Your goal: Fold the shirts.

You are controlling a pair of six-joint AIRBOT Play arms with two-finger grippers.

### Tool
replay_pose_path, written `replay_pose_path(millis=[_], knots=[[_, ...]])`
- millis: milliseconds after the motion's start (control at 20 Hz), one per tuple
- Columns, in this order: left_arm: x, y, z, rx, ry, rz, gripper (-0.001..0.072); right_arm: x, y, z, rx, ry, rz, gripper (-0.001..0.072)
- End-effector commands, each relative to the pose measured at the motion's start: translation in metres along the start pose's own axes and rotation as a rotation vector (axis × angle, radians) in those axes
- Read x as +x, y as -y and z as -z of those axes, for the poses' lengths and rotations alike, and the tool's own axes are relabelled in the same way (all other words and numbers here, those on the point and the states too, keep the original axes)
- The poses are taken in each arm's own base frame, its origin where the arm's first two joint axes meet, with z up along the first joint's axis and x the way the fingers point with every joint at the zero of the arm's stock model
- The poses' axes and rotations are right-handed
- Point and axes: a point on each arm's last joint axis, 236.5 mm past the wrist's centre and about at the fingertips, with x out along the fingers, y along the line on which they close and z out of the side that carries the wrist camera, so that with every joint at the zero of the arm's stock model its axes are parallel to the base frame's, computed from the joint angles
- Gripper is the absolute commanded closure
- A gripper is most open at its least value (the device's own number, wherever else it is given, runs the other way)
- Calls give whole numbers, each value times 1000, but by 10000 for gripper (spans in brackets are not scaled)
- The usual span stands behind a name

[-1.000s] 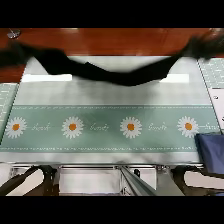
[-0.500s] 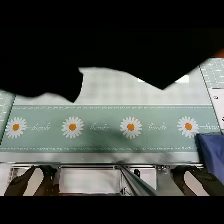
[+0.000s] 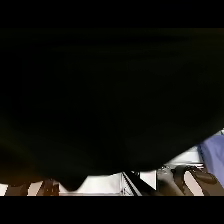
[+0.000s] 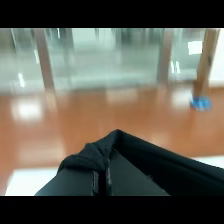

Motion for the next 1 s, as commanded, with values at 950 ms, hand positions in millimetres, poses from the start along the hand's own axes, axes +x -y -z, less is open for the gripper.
replay_pose_path(millis=[950], knots=[[391,-7,413,-643,-786,58,677,469,81,288,538,-634,-134,693]])
